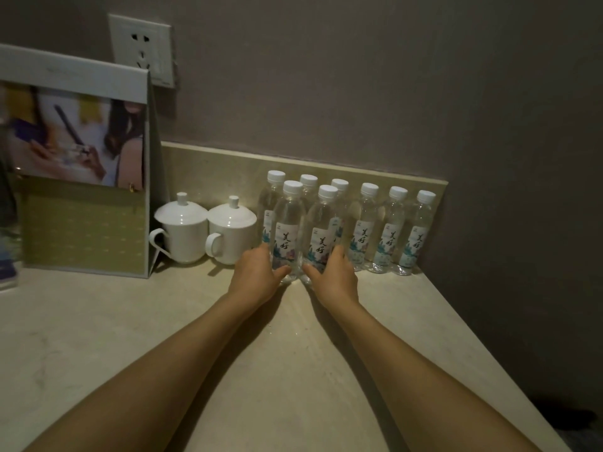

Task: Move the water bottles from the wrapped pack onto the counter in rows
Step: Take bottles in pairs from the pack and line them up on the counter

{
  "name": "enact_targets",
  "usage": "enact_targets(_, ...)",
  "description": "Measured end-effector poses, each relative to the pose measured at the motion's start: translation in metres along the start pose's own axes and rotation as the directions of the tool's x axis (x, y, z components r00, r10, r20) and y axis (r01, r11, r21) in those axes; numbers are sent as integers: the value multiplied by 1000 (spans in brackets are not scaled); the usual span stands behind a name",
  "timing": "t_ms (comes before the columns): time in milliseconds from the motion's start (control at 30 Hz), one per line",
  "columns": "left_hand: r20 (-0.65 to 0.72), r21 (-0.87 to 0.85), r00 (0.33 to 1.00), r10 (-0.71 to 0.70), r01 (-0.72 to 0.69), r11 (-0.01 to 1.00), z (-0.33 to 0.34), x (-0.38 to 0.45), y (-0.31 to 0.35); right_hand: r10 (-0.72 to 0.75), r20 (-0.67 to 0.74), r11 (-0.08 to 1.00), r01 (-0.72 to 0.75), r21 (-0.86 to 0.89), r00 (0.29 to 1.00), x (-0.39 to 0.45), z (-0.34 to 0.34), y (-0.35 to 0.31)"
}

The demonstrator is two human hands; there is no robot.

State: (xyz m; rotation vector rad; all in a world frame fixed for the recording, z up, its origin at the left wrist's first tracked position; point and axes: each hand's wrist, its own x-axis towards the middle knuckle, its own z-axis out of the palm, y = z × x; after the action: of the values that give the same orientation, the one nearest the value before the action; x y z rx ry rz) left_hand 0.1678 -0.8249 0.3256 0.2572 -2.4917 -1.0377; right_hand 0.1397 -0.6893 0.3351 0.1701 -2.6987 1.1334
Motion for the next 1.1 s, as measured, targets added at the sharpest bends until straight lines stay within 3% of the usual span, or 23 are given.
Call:
enact_targets(267, 23, -26, 1000, -21, 21, 999, -4, -4, 5, 4, 46, 1000, -3, -31, 999, 2, -6, -5)
enact_targets(533, 21, -186, 986, -164, 165, 969, -8, -10, 14, 10, 85, 998, -15, 58, 996, 0, -28, -3)
enact_targets(767, -93, -362, 969, -230, 182, 914, -15, -37, 61, -27, -32, 994, 30, 107, 999, -12, -71, 7)
enact_targets(1100, 71, -489, 993, -89, 112, 865, 60, -103, 172, 4, -208, 983, 34, 178, 978, -53, -181, 90)
